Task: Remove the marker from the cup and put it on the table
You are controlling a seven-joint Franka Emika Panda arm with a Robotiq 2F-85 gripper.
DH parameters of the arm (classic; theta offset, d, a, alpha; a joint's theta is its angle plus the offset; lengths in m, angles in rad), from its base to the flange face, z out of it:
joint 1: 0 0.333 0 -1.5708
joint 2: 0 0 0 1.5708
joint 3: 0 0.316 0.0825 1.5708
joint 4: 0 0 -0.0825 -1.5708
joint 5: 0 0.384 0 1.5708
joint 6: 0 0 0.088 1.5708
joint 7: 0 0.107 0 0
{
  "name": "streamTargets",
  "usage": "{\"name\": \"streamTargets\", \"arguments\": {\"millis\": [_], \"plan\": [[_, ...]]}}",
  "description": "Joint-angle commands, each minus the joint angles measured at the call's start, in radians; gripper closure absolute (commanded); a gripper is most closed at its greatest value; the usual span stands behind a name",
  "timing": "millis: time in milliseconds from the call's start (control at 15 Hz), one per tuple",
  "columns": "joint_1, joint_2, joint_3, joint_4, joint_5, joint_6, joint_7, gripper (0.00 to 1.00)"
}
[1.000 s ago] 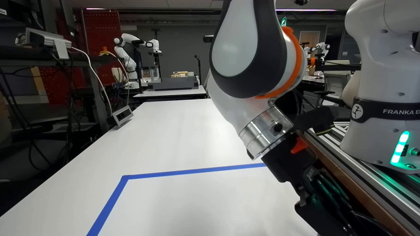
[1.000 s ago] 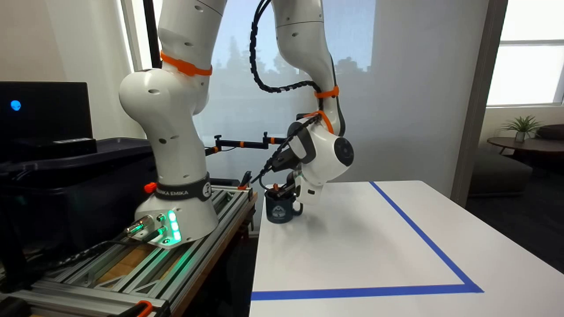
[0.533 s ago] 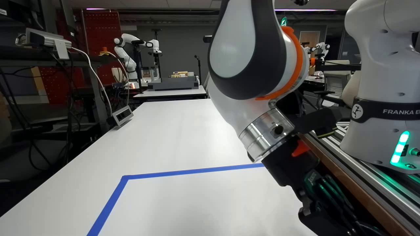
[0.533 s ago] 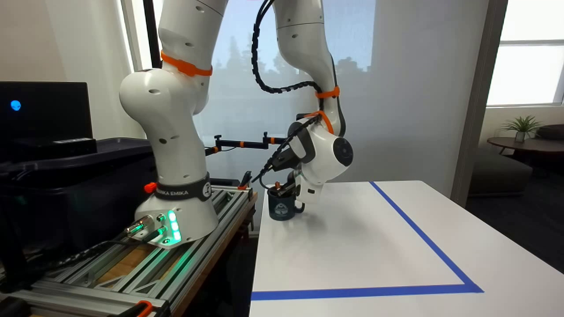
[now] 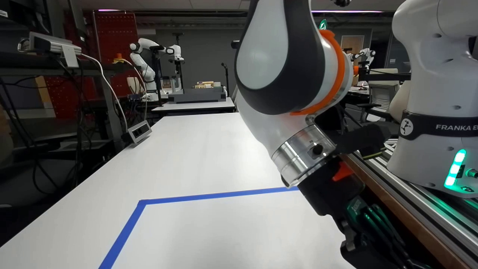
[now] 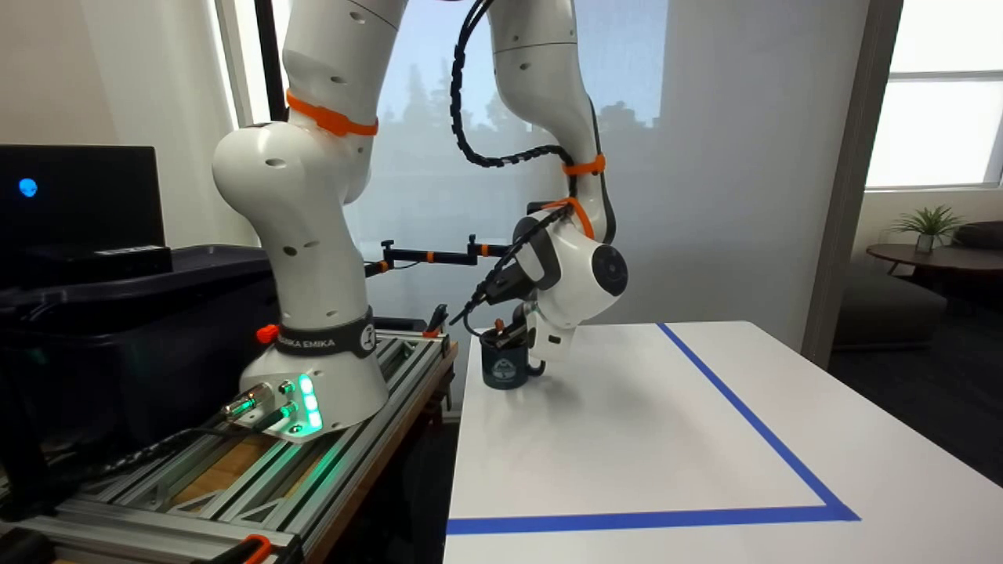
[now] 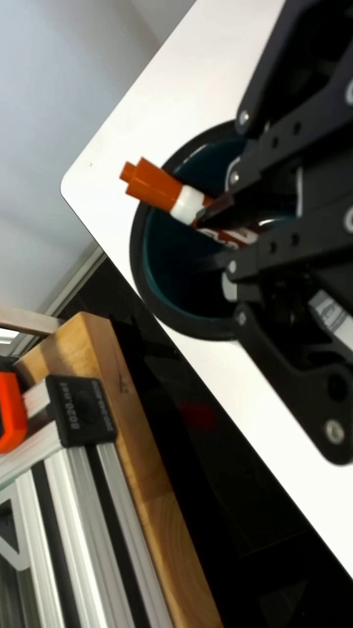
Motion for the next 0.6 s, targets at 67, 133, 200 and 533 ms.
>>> {"name": "streamTargets", "arguments": {"millis": [67,133,200,533], "plan": [[0.029,0.012,0.002,0.008,0.042,0.033,-0.019,0.61],[0.032,0.006,0.002,0.006,0.038,0.032,-0.013,0.66],[0.033,0.001,0.002,0.003,0.034,0.031,-0.006,0.71],[0.045,-0.003,0.007,0.006,0.037,0.04,0.015,0.76]]}}
